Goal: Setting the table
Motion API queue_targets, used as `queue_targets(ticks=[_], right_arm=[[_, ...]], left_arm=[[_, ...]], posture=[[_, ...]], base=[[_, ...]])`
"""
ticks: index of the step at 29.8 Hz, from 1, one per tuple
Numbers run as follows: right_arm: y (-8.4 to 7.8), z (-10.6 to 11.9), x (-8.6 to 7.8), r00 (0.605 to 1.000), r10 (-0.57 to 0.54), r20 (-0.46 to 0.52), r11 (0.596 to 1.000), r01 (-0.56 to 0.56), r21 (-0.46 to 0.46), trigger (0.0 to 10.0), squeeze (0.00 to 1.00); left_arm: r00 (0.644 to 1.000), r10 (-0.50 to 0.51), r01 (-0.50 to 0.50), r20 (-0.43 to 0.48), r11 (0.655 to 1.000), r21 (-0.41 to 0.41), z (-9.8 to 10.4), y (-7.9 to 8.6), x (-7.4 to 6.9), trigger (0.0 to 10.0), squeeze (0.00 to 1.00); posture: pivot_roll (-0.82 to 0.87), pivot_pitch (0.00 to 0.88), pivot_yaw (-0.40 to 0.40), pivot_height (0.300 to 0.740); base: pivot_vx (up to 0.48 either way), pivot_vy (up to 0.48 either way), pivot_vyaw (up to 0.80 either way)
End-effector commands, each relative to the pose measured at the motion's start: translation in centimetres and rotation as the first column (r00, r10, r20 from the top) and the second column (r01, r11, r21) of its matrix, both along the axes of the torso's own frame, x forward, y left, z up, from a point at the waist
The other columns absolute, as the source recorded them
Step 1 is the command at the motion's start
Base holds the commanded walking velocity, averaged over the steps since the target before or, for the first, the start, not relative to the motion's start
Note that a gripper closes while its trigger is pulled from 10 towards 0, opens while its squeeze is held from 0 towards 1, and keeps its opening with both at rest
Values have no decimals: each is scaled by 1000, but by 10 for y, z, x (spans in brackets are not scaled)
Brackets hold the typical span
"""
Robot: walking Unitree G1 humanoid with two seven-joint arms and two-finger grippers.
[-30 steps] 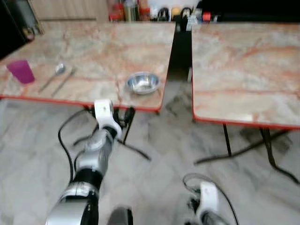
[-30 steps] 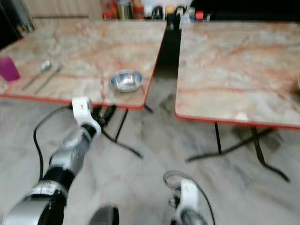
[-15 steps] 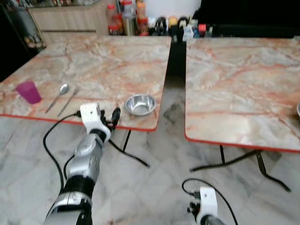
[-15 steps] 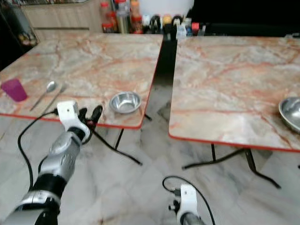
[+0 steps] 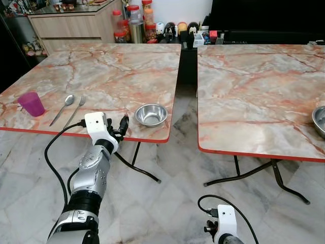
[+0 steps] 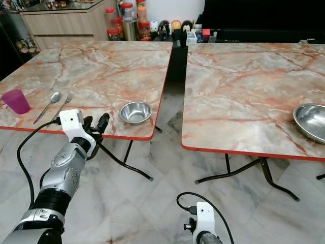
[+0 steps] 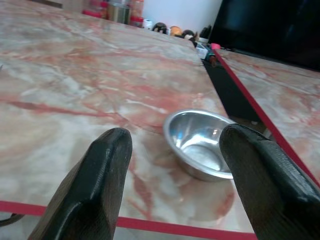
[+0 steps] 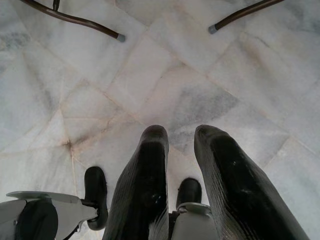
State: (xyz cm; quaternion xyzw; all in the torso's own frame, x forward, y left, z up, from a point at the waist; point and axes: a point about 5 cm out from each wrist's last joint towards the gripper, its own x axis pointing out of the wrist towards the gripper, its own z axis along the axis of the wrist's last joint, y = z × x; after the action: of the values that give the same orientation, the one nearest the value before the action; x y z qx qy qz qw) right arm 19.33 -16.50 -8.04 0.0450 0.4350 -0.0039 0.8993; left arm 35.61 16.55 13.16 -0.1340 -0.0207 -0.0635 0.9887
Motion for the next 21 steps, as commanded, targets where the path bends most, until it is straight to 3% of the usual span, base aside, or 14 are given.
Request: queue_targets(ticks=[1, 21], right_arm=[[0, 0, 1, 1000, -7, 6, 1000, 7, 1, 10000, 0], [0, -2, -2, 1000, 11, -27, 1000, -11, -26, 10000, 0]], left_arm=[[1000, -7, 7, 16, 1000, -4, 8, -3, 2, 10000, 0], [1000, -14, 14, -14, 1000, 14, 3, -7, 4, 10000, 0]], posture=[[37, 0, 39, 740], [36, 0, 39, 740]], base=[[0, 0, 0], [0, 0, 0]])
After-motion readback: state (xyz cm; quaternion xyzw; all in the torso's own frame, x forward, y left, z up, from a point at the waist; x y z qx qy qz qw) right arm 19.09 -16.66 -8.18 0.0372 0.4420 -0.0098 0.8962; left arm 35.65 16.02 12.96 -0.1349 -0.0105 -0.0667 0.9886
